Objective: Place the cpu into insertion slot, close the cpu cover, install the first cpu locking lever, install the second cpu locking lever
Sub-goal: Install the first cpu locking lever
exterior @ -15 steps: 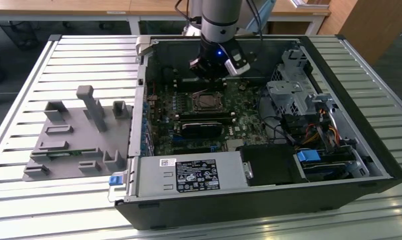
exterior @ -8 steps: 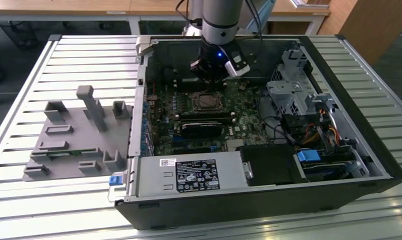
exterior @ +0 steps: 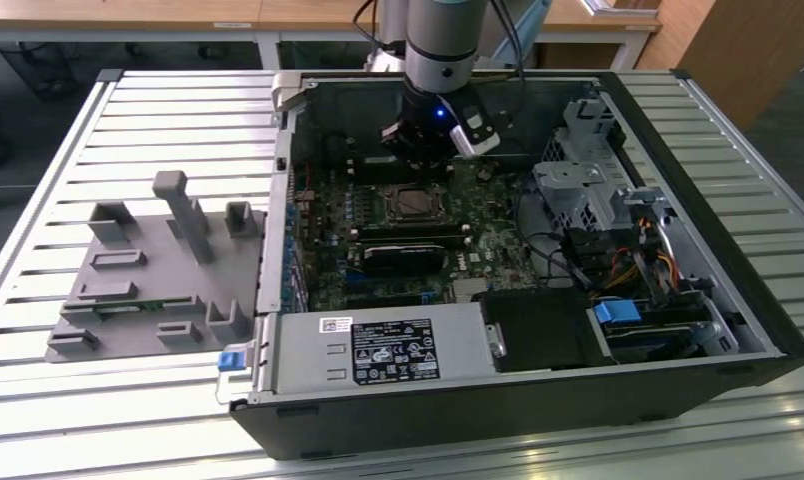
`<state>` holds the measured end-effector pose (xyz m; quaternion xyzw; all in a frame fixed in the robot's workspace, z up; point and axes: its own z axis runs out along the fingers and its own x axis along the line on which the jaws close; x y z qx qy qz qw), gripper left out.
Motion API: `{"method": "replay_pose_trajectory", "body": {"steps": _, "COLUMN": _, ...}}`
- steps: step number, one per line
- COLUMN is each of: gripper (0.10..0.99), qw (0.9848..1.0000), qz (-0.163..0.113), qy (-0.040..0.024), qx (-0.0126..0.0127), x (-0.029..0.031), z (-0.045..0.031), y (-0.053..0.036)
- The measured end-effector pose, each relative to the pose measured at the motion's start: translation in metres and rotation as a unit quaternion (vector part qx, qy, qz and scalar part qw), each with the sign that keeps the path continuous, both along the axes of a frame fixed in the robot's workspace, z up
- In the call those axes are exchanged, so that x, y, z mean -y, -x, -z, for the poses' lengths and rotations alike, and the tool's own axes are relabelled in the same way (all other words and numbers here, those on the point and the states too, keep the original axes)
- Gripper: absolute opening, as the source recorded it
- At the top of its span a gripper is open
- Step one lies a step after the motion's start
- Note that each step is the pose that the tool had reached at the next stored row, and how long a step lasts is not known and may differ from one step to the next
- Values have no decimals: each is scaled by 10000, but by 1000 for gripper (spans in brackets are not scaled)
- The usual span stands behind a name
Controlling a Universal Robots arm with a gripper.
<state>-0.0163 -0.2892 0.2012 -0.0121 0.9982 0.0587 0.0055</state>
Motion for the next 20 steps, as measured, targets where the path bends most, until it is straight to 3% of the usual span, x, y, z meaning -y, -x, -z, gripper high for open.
{"method": "replay_pose_trajectory", "body": {"steps": 6, "gripper": 106, "qw": 10000, "qz": -1, "qy": 1, "qx": 1, "x": -1, "z": -2, "y": -1}}
{"method": "replay_pose_trajectory", "body": {"steps": 15, "gripper": 106, "qw": 9999, "qz": 0, "qy": 146, "qx": -1, "x": -6, "z": 19, "y": -2}}
{"method": "replay_pose_trajectory", "body": {"steps": 20, "gripper": 106, "qw": 9999, "qz": -1, "qy": 170, "qx": 1, "x": -11, "z": 28, "y": -4}}
